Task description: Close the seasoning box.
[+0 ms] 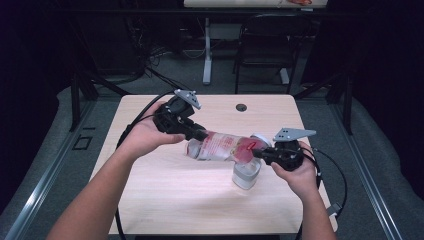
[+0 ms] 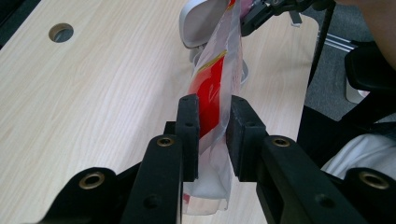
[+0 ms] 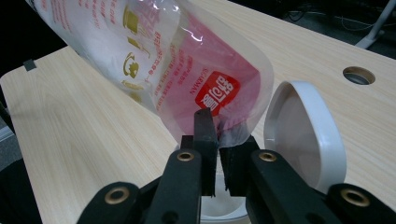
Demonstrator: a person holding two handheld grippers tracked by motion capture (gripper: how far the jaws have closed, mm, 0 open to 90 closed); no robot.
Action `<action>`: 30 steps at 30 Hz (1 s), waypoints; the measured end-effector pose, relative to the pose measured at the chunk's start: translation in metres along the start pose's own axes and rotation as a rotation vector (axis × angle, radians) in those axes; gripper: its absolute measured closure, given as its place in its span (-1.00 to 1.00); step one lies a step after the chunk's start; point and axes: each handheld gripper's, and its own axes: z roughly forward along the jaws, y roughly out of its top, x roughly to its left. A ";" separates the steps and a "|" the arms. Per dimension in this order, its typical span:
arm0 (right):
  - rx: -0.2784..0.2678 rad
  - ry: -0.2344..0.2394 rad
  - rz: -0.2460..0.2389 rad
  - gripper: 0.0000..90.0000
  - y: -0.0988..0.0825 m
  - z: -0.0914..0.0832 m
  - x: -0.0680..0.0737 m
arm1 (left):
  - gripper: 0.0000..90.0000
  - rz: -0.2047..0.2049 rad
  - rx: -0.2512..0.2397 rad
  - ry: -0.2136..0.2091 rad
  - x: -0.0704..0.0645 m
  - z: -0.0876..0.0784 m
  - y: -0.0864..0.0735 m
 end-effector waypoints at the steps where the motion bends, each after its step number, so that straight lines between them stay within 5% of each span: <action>1: 0.002 0.006 0.003 0.90 0.000 0.000 0.000 | 0.69 -0.002 -0.004 0.002 0.000 0.000 0.001; 30: 0.007 0.000 0.008 0.90 -0.002 0.000 -0.002 | 0.68 -0.005 -0.013 -0.007 0.000 0.001 0.006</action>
